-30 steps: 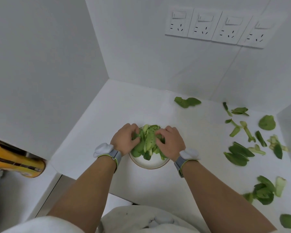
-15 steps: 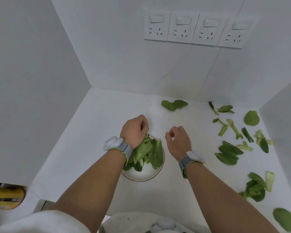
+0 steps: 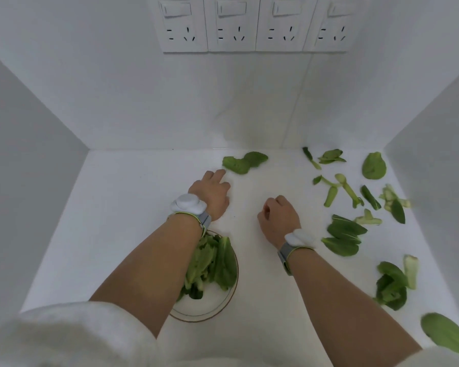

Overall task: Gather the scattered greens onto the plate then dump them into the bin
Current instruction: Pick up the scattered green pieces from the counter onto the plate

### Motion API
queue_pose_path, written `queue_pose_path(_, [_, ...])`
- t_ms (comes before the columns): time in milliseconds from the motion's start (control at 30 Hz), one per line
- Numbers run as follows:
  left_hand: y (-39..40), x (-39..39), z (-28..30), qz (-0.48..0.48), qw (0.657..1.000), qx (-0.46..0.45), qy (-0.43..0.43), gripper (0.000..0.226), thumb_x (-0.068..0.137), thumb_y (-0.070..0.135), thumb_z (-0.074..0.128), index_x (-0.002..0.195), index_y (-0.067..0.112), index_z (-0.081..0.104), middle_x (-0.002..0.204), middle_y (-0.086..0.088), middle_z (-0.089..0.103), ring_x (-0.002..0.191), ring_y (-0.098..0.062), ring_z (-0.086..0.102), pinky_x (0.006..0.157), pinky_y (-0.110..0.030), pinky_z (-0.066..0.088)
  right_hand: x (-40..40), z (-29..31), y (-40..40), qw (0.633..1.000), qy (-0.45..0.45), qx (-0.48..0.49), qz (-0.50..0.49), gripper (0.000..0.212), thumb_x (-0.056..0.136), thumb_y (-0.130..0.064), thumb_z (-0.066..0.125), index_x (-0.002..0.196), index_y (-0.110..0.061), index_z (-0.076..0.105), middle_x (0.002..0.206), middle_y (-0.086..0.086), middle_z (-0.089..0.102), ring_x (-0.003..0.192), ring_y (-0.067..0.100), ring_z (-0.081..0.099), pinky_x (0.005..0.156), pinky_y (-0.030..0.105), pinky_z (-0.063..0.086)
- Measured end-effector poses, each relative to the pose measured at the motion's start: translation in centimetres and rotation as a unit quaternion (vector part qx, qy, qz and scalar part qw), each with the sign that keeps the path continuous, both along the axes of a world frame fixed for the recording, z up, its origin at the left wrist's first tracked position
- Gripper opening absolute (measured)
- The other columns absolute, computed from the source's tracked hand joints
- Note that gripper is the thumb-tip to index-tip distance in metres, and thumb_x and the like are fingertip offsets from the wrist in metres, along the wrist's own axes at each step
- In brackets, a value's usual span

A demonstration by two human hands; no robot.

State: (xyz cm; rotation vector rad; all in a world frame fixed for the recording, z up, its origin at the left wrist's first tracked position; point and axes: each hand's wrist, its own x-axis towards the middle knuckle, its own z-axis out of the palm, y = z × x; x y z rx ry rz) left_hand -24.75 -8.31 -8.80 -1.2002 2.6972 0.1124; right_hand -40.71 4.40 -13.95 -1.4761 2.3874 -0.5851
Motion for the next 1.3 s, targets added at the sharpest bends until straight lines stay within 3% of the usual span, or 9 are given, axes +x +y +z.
queue_pose_path(167, [-1.9, -1.7, -1.2, -0.044, 0.995, -0.038, -0.083, 0.029, 0.086, 0.023, 0.052, 0.114, 0.018, 0.056, 0.161, -0.004, 0.012, 0.128, -0.032, 0.031, 0.073, -0.032, 0.030, -1.8, -0.4, -2.6, 0.997, 0.057, -0.009, 0.053, 0.021, 0.084, -0.017, 0.058, 0.103, -0.008, 0.063, 0.117, 0.010, 0.053, 0.099, 0.026, 0.050, 0.072, 0.031, 0.046])
queue_pose_path(300, [-2.6, -3.0, -1.7, -0.041, 0.994, -0.060, -0.087, 0.041, 0.089, 0.014, 0.038, 0.129, 0.014, 0.048, 0.163, 0.000, 0.002, 0.128, -0.032, 0.031, 0.072, -0.033, 0.031, -3.1, -0.1, -5.6, 0.987, 0.122, 0.051, 0.088, 0.042, 0.085, -0.024, 0.052, 0.126, -0.015, 0.055, 0.154, 0.005, 0.029, 0.115, 0.029, 0.044, 0.075, 0.035, 0.051])
queue_pose_path(467, [-3.3, -3.5, -2.2, -0.055, 0.992, -0.084, -0.079, 0.051, 0.088, 0.013, 0.035, 0.138, 0.011, 0.043, 0.158, 0.001, 0.022, 0.119, -0.033, 0.038, 0.070, -0.033, 0.031, -3.8, 0.0, -8.9, 0.973, 0.173, 0.094, 0.122, 0.045, 0.084, -0.023, 0.049, 0.128, -0.014, 0.051, 0.161, -0.003, 0.015, 0.112, 0.027, 0.041, 0.069, 0.032, 0.042])
queue_pose_path(633, [-3.0, -2.8, -2.8, -0.035, 0.996, -0.072, -0.047, 0.044, 0.086, 0.017, 0.040, 0.129, 0.014, 0.050, 0.148, 0.005, 0.037, 0.112, -0.029, 0.041, 0.071, -0.031, 0.029, -3.8, 0.0, -10.3, 0.966, 0.184, 0.116, 0.139, 0.050, 0.088, -0.023, 0.045, 0.137, -0.012, 0.045, 0.154, -0.002, 0.032, 0.118, 0.028, 0.039, 0.081, 0.035, 0.041])
queue_pose_path(833, [-1.9, -2.1, -1.4, -0.025, 0.999, -0.016, 0.039, 0.034, 0.097, 0.027, 0.040, 0.123, 0.020, 0.060, 0.134, 0.011, 0.052, 0.115, -0.021, 0.041, 0.081, -0.028, 0.040, -3.1, 0.5, -8.6, 0.971, 0.156, 0.122, 0.138, 0.046, 0.087, -0.026, 0.046, 0.132, -0.013, 0.049, 0.150, 0.000, 0.038, 0.119, 0.028, 0.041, 0.086, 0.037, 0.041])
queue_pose_path(967, [-0.3, -1.2, 0.6, -0.008, 0.992, 0.044, 0.119, 0.032, 0.101, 0.025, 0.041, 0.119, 0.021, 0.067, 0.124, 0.008, 0.064, 0.111, -0.019, 0.047, 0.090, -0.027, 0.041, -2.3, 1.5, -6.1, 0.974, 0.142, 0.096, 0.148, 0.033, 0.090, -0.026, 0.046, 0.117, -0.013, 0.061, 0.128, 0.002, 0.057, 0.112, 0.025, 0.047, 0.084, 0.035, 0.042])
queue_pose_path(1100, [2.4, 0.2, 1.9, 0.118, 0.945, 0.153, 0.265, 0.013, 0.089, 0.018, 0.062, 0.095, 0.018, 0.073, 0.097, 0.002, 0.073, 0.092, -0.018, 0.064, 0.082, -0.031, 0.052, -1.4, 1.8, -3.3, 0.974, 0.148, 0.087, 0.150, 0.024, 0.091, -0.028, 0.046, 0.079, -0.015, 0.063, 0.088, 0.002, 0.064, 0.094, 0.023, 0.052, 0.069, 0.030, 0.039])
queue_pose_path(1200, [3.9, 1.4, 2.5, 0.180, 0.898, 0.217, 0.336, 0.011, 0.079, 0.012, 0.071, 0.085, 0.015, 0.061, 0.084, 0.001, 0.067, 0.077, -0.017, 0.062, 0.073, -0.032, 0.052, -0.7, 1.9, -1.5, 0.984, 0.113, 0.078, 0.117, 0.019, 0.087, -0.028, 0.052, 0.081, -0.019, 0.066, 0.081, 0.000, 0.065, 0.086, 0.021, 0.052, 0.067, 0.030, 0.040])
queue_pose_path(1300, [5.6, 3.2, 3.2, 0.213, 0.851, 0.266, 0.399, 0.024, 0.076, 0.005, 0.070, 0.090, 0.016, 0.054, 0.086, 0.003, 0.059, 0.070, -0.017, 0.059, 0.069, -0.031, 0.051, 0.7, 2.7, 0.6, 0.997, -0.009, 0.055, 0.053, 0.001, 0.083, -0.024, 0.059, 0.083, -0.023, 0.059, 0.080, -0.006, 0.061, 0.078, 0.017, 0.056, 0.060, 0.027, 0.038])
